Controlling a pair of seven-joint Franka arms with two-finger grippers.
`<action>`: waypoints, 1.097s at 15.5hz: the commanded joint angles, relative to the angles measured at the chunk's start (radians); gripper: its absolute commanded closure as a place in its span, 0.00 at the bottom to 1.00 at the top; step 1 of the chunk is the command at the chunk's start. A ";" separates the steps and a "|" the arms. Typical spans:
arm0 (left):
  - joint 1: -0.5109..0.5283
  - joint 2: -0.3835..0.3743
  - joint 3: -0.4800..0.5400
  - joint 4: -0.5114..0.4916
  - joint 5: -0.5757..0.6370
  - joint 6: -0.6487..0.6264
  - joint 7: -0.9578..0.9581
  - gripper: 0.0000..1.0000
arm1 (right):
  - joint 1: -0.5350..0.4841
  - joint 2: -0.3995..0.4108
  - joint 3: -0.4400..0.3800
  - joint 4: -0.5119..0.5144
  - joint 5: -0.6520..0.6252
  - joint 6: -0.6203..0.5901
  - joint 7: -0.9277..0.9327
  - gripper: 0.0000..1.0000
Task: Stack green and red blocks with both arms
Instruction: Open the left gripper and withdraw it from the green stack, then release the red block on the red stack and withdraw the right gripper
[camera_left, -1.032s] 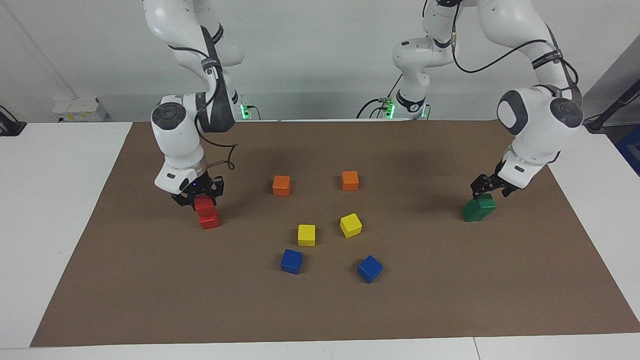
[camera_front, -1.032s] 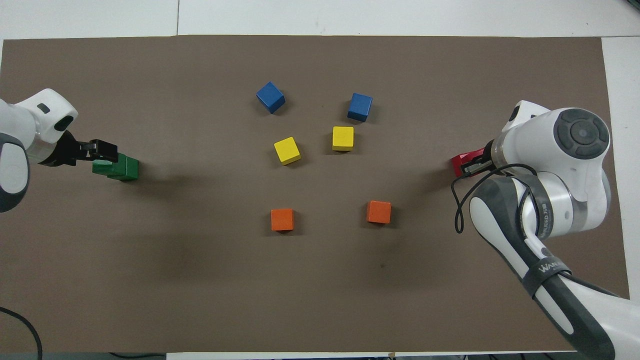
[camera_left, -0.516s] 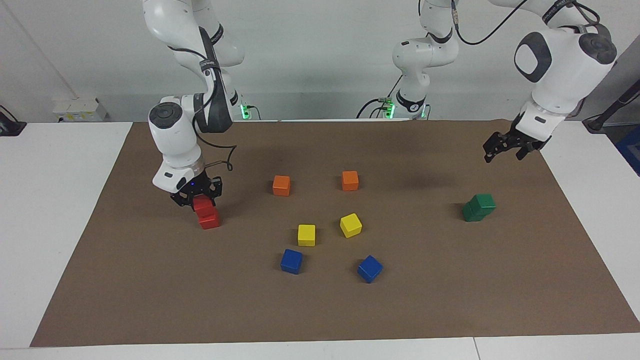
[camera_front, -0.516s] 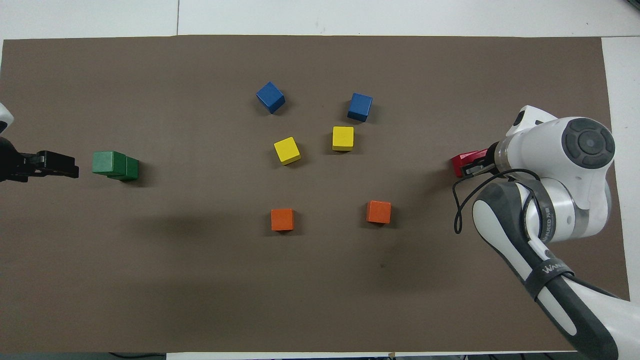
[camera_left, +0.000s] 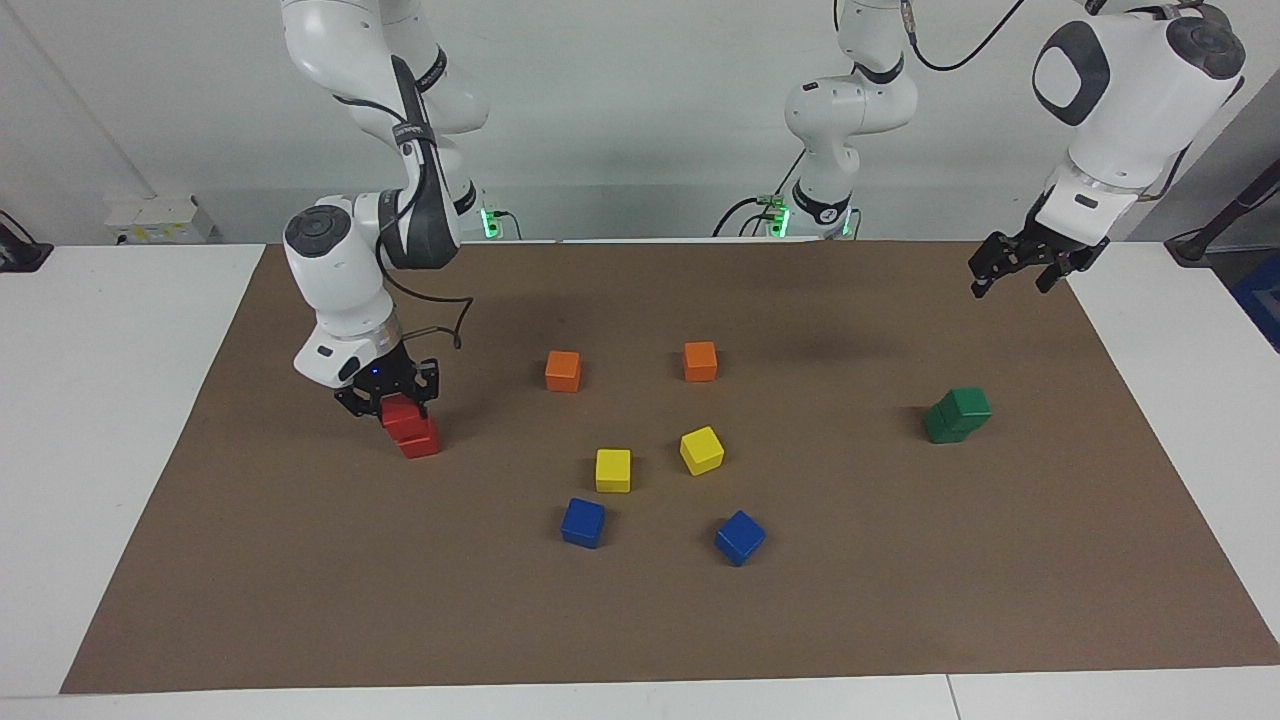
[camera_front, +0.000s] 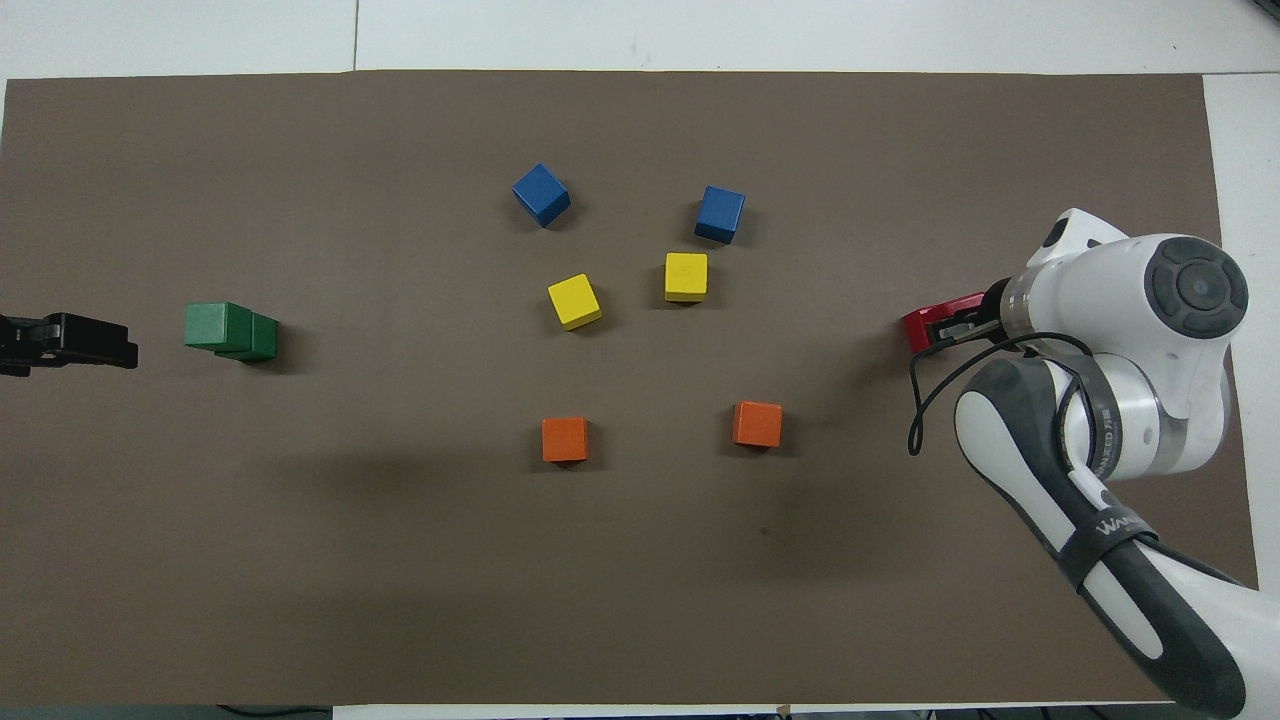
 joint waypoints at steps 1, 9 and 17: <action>-0.005 0.051 0.002 0.119 -0.004 -0.103 -0.006 0.00 | -0.014 0.000 0.014 -0.015 0.043 0.004 0.048 1.00; -0.055 0.185 0.008 0.292 -0.006 -0.212 -0.006 0.00 | -0.011 0.002 0.014 -0.018 0.048 0.008 0.047 0.95; -0.058 0.134 0.008 0.286 -0.003 -0.250 -0.012 0.00 | -0.008 0.003 0.014 0.042 0.050 -0.044 0.094 0.00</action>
